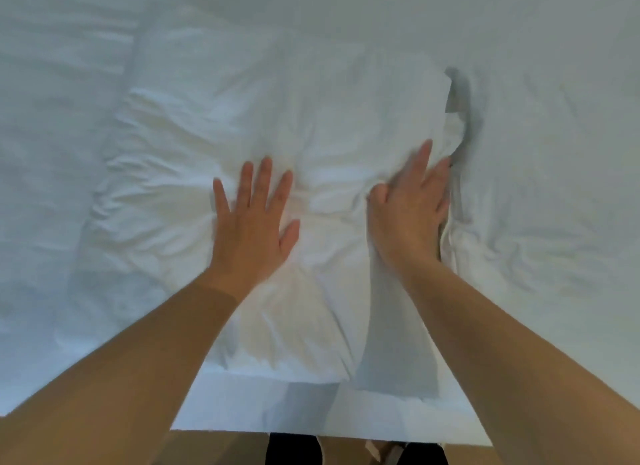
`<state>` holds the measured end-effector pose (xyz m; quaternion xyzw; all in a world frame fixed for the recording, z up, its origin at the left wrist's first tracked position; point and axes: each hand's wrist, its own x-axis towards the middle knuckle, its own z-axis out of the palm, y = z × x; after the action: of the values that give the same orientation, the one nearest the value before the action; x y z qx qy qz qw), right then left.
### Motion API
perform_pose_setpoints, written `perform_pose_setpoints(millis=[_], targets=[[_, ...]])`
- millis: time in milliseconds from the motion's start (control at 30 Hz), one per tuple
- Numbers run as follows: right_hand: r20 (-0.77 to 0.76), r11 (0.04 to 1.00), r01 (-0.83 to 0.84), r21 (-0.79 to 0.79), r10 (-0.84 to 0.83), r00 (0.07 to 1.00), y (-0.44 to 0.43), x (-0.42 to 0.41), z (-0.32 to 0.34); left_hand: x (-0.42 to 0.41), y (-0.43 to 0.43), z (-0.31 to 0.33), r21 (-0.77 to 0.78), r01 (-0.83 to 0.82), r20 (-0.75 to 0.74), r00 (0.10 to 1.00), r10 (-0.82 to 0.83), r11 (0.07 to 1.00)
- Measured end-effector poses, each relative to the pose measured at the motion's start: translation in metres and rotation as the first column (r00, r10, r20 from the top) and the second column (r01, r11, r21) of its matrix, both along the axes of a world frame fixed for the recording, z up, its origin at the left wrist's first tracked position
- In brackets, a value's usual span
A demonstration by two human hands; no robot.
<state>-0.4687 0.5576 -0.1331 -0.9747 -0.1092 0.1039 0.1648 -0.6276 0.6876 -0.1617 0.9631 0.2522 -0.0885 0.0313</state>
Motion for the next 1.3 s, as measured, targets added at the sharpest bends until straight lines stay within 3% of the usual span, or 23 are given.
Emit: perform_pose_setpoints(millis=[67, 167, 333, 433, 533, 600, 667, 700, 767, 900, 1000, 1167, 1300], targets=[[0.205, 0.969, -0.198, -0.149, 0.226, 0.952, 0.016, 0.007, -0.009, 0.029, 0.020, -0.006, 0.058, 0.006, 0.065, 0.998, -0.010, 0.998], [0.132, 0.876, -0.423, -0.231, 0.459, 0.879, 0.013, 0.017, -0.057, 0.050, 0.039, -0.036, 0.098, 0.030, 0.098, 0.994, -0.040, 0.995], [-0.015, 0.823, -0.471, -0.316, 0.492, 0.870, -0.017, 0.019, -0.102, 0.022, 0.050, -0.064, 0.114, 0.079, 0.007, 0.997, -0.081, 0.990], [-0.078, 0.834, -0.448, -0.322, 0.448, 0.890, -0.007, 0.012, -0.077, -0.013, 0.067, -0.047, 0.141, -0.034, -0.076, 0.996, 0.045, 0.989], [-0.083, 0.867, -0.436, -0.243, 0.429, 0.900, 0.012, -0.014, -0.049, -0.049, 0.091, -0.023, 0.082, -0.274, -0.090, 0.956, 0.281, 0.958], [-0.121, 0.896, -0.412, -0.164, 0.396, 0.910, 0.022, -0.028, -0.044, -0.067, 0.114, -0.019, -0.073, -0.543, -0.055, 0.840, 0.540, 0.837], [-0.164, 0.911, -0.378, -0.164, 0.353, 0.921, 0.025, -0.035, -0.052, -0.076, 0.136, -0.015, -0.329, -0.760, -0.082, 0.614, 0.785, 0.560], [-0.181, 0.906, -0.376, -0.195, 0.343, 0.922, 0.024, -0.036, -0.060, -0.079, 0.144, -0.014, -0.436, -0.796, -0.126, 0.516, 0.847, 0.421], [-0.210, 0.886, -0.397, -0.238, 0.352, 0.912, 0.021, -0.035, -0.075, -0.085, 0.155, -0.014, -0.558, -0.791, -0.214, 0.430, 0.877, 0.252], [-0.276, 0.869, -0.440, -0.227, 0.376, 0.885, 0.020, -0.027, -0.076, -0.090, 0.165, 0.002, -0.638, -0.750, -0.322, 0.464, 0.825, 0.172], [-0.330, 0.878, -0.429, -0.212, 0.349, 0.877, 0.016, -0.024, -0.059, -0.088, 0.159, 0.026, -0.709, -0.696, -0.294, 0.443, 0.847, 0.118], [-0.437, 0.924, -0.367, -0.105, 0.289, 0.852, 0.020, -0.040, -0.024, -0.072, 0.140, 0.078, -0.727, -0.672, -0.240, 0.441, 0.864, 0.141], [-0.583, 0.959, -0.275, 0.070, 0.263, 0.769, 0.037, -0.051, 0.015, -0.046, 0.120, 0.135, -0.766, -0.614, -0.237, 0.545, 0.805, 0.190]])
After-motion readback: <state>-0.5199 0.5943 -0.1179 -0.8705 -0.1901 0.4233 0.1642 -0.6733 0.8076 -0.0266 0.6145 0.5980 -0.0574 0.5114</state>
